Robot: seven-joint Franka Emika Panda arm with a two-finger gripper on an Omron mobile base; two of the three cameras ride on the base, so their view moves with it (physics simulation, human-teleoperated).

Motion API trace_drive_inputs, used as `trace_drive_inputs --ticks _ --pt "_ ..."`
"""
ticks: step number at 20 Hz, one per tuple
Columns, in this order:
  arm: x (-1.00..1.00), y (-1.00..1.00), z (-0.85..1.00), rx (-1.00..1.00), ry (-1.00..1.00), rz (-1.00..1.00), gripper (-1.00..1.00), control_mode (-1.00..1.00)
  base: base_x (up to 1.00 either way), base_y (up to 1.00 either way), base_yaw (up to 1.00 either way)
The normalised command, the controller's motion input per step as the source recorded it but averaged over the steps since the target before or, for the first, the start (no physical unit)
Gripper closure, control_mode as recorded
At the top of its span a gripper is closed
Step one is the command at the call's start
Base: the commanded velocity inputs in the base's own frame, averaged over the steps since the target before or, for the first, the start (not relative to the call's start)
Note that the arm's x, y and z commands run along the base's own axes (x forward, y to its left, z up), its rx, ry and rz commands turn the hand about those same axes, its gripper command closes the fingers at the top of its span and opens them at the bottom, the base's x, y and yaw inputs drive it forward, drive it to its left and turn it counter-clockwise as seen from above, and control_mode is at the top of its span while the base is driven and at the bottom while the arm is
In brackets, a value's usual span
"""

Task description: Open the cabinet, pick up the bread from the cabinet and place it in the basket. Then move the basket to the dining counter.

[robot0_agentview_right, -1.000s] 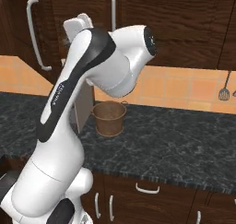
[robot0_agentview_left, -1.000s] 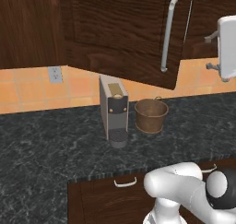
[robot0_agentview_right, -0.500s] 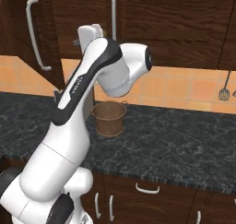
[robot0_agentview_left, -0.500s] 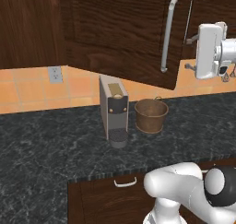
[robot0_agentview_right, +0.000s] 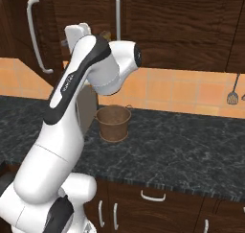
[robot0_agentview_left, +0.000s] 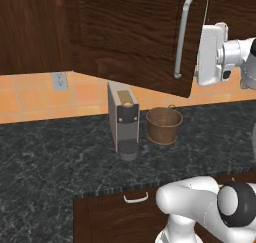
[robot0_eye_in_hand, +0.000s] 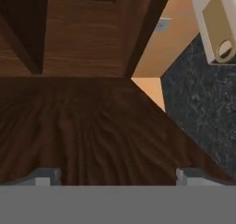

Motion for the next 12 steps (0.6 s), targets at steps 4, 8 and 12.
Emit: trace_drive_inputs --ticks 4,8,12 --pt "-0.42 0.75 0.07 0.0 0.0 0.15 -1.0 -1.0 0.0 0.0 0.0" --pt "-1.0 0.77 0.16 0.0 0.0 0.25 -1.0 -1.0 0.0 0.0 0.0" --pt "-1.0 1.0 0.01 0.0 -0.03 0.1 -1.0 -1.0 0.0 0.0 0.0"
